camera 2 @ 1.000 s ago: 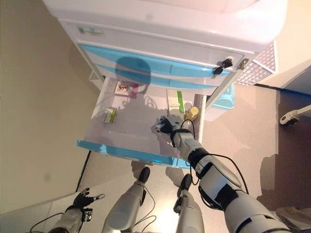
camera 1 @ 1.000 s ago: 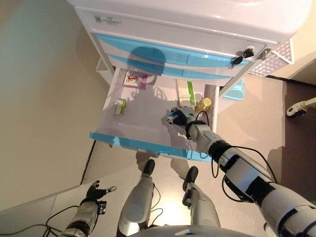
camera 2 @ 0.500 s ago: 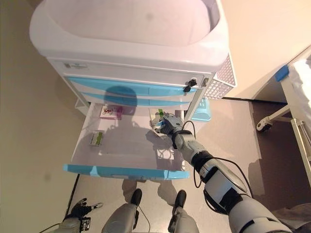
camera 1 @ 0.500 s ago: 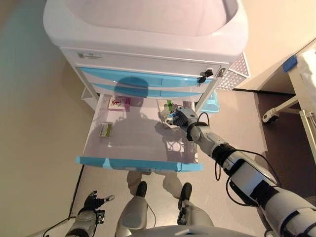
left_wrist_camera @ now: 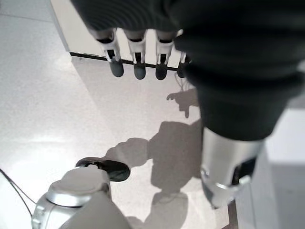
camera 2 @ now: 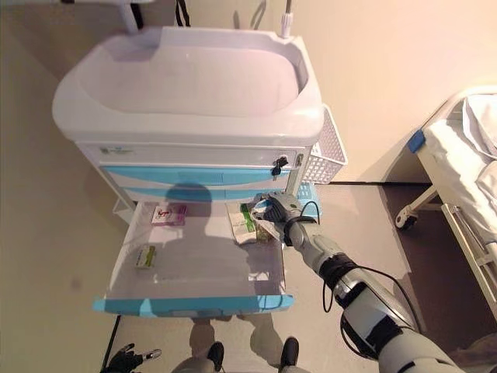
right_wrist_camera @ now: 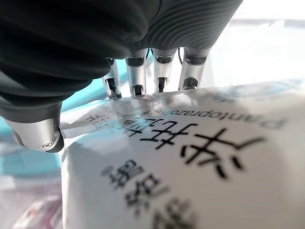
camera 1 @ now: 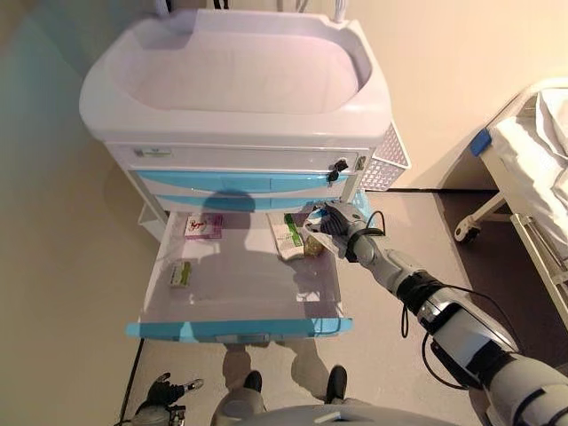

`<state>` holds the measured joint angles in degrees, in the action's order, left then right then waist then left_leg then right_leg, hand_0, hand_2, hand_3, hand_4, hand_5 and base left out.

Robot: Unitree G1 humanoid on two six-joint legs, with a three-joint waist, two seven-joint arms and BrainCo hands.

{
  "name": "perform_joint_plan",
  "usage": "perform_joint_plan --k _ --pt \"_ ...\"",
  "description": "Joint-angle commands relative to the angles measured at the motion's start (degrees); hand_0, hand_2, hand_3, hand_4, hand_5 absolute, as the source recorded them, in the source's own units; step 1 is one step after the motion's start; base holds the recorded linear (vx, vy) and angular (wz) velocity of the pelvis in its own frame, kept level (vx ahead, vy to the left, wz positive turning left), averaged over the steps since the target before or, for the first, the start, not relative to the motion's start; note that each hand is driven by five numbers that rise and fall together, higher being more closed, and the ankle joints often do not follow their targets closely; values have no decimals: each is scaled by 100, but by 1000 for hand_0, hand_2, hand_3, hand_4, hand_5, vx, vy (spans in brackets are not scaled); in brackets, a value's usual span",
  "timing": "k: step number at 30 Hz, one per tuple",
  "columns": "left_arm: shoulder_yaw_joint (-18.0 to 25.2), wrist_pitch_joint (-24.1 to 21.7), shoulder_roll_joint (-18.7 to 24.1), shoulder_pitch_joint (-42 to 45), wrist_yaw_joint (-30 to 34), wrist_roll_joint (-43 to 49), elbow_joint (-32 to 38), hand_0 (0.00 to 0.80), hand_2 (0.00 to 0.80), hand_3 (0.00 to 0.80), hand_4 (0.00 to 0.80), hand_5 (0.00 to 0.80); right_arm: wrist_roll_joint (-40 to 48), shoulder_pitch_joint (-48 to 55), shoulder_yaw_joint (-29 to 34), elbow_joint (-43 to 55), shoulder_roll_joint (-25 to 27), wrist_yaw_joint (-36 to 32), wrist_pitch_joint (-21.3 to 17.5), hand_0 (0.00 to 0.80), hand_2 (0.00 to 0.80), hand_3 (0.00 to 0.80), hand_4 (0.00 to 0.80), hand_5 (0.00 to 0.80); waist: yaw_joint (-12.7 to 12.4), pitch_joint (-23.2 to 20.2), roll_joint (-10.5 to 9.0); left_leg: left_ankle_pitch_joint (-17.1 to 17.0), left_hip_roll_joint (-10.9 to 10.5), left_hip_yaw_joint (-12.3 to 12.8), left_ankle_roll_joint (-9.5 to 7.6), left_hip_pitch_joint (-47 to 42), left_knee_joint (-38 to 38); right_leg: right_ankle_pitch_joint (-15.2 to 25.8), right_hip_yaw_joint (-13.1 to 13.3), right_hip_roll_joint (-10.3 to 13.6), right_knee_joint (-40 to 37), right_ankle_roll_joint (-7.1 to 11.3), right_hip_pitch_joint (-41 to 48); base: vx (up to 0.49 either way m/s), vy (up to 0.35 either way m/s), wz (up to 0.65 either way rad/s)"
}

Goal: Open the drawer and pick up the medicine

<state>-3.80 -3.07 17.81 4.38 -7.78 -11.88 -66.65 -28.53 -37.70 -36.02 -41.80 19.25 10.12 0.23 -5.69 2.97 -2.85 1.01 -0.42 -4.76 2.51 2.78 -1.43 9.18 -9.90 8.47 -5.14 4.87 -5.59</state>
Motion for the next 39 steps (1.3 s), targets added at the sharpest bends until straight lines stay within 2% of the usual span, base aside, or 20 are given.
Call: perform_joint_plan --k 1,17,30,39 --pt "65 -31 59 -137 -23 362 -381 0 0 0 0 0 236 -228 265 298 187 32 -181 800 800 800 800 800 -41 -53 -26 -303 -148 -233 -152 157 381 -449 -136 12 337 390 259 38 -10 -3" --pt "290 89 -42 11 -27 605 -529 0 0 0 0 0 506 546 1101 1072 679 107 -213 800 800 800 800 800 124 -358 5 -179 -88 -184 -141 -148 402 -605 -115 -5 322 374 565 28 -4 -1" --pt "367 151 -77 59 -2 723 -585 0 0 0 0 0 619 938 1625 1467 826 236 -209 800 800 800 800 800 224 -442 -28 -138 -41 -146 -136 -248 420 -625 -27 -51 305 347 607 5 -2 -3" --pt "361 176 -89 92 -3 756 -595 0 0 0 0 0 764 849 1881 1513 875 427 -153 800 800 800 800 800 220 -430 -42 -143 -48 -139 -141 -242 418 -606 -14 -53 310 339 588 0 0 0"
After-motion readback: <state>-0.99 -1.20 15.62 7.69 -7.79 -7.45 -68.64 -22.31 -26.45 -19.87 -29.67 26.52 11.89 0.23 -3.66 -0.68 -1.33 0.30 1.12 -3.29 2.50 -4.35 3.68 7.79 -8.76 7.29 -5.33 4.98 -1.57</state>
